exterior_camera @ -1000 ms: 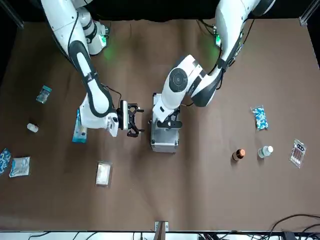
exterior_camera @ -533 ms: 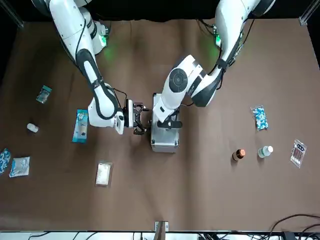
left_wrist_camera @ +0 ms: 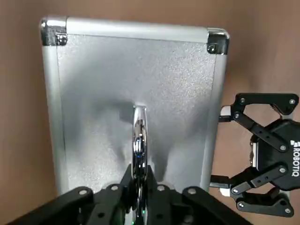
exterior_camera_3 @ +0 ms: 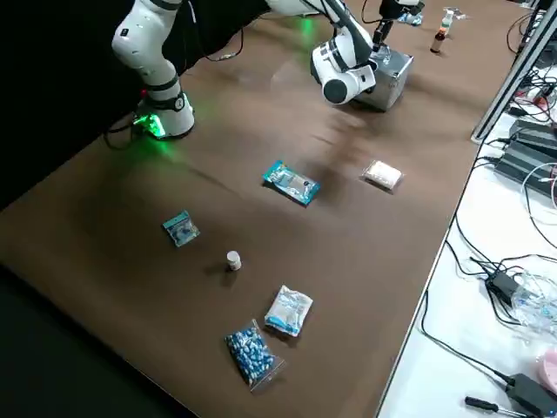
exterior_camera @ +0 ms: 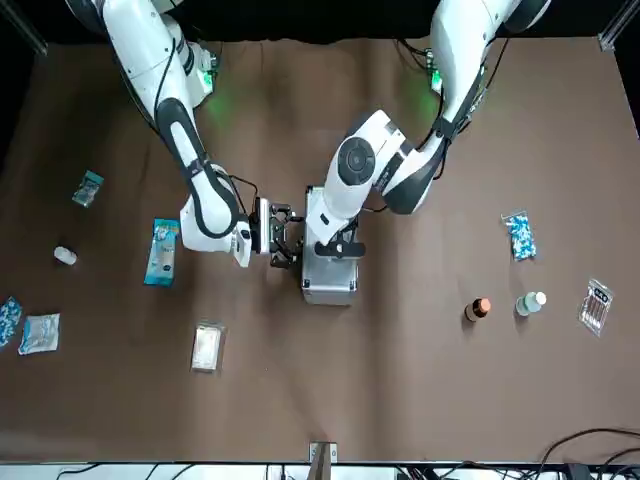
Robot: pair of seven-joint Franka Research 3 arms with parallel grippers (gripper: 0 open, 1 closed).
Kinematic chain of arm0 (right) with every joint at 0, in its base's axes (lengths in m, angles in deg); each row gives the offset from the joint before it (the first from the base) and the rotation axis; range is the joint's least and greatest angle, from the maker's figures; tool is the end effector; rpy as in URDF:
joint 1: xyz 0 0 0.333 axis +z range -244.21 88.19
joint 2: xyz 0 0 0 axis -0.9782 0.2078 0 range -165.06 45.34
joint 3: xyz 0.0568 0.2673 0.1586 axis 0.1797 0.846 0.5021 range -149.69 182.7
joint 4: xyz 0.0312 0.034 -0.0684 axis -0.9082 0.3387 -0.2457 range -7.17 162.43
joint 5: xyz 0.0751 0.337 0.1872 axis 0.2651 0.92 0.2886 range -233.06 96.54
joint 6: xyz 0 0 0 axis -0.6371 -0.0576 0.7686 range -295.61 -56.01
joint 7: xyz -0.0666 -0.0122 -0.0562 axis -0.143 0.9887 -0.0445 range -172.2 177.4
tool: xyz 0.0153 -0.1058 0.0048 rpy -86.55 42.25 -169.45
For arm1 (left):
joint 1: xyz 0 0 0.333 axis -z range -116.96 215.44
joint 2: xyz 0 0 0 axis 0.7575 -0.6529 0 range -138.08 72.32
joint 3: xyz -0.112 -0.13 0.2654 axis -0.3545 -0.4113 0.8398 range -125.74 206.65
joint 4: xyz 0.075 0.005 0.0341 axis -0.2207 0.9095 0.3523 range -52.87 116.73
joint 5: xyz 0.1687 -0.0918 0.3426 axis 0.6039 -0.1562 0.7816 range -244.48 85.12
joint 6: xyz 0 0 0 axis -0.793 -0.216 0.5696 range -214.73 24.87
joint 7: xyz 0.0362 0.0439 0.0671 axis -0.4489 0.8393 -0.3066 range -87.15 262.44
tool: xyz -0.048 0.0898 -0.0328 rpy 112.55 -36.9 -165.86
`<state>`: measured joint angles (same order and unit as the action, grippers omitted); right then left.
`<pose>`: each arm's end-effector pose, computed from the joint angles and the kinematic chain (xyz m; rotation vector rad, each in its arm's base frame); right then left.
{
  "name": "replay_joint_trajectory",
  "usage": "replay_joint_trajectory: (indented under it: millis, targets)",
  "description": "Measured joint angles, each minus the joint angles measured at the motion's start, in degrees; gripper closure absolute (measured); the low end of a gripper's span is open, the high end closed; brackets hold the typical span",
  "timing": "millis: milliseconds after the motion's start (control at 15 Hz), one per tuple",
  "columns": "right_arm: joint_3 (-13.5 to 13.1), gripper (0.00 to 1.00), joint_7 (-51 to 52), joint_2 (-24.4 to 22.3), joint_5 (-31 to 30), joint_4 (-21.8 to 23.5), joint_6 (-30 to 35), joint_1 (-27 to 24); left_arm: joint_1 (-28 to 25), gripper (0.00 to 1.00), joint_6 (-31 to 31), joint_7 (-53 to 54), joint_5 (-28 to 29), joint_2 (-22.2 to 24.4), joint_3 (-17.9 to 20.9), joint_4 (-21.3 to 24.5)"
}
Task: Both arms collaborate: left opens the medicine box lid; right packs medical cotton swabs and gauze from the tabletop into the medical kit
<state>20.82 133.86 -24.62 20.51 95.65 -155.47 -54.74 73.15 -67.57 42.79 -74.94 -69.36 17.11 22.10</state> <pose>0.5287 0.3174 0.1707 -1.5334 -1.4710 -0.8084 0.5311 -0.4844 0.3495 2.9960 -0.0025 -0.1322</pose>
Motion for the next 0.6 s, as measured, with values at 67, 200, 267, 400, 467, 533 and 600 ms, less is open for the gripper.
replay_joint_trajectory:
  millis: [67, 200, 267, 400, 467, 533, 600]
  targets:
    - [-0.08, 0.11, 0.06, 0.00, 0.05, 0.00, 0.34, -0.01, 0.01, 0.92, 0.04, 0.00, 0.02, 0.00, 0.00, 0.00]
    - [-0.51, 0.27, 0.22, 0.01, 0.33, -0.02, 1.34, -0.21, 0.02, 0.92, 0.14, -0.01, 0.03, 0.00, 0.00, 0.00]
    - [-0.66, 0.35, 0.31, 0.01, 0.47, 0.01, 1.93, -0.42, 0.03, 0.92, 0.16, -0.02, 0.03, 0.00, 0.01, -0.02]
    - [-0.78, 0.37, 0.54, 0.05, 0.81, 0.03, 2.11, -0.54, 0.03, 0.92, 0.21, -0.03, 0.03, 0.00, 0.01, -0.02]
    - [-0.82, 0.43, 0.58, 0.05, 0.99, 0.01, 2.15, -0.56, 0.04, 0.92, 0.22, -0.04, 0.03, 0.00, 0.01, -0.05]
    - [-0.82, 0.43, 0.62, 0.05, 1.04, 0.00, 2.13, -0.56, 0.03, 0.92, 0.25, -0.05, 0.03, 0.00, 0.01, -0.05]
    - [-0.89, 0.47, 0.63, 0.06, 1.24, -0.14, 1.85, -0.59, 0.04, 0.92, 0.31, -0.05, 0.03, 0.00, 0.01, -0.06]
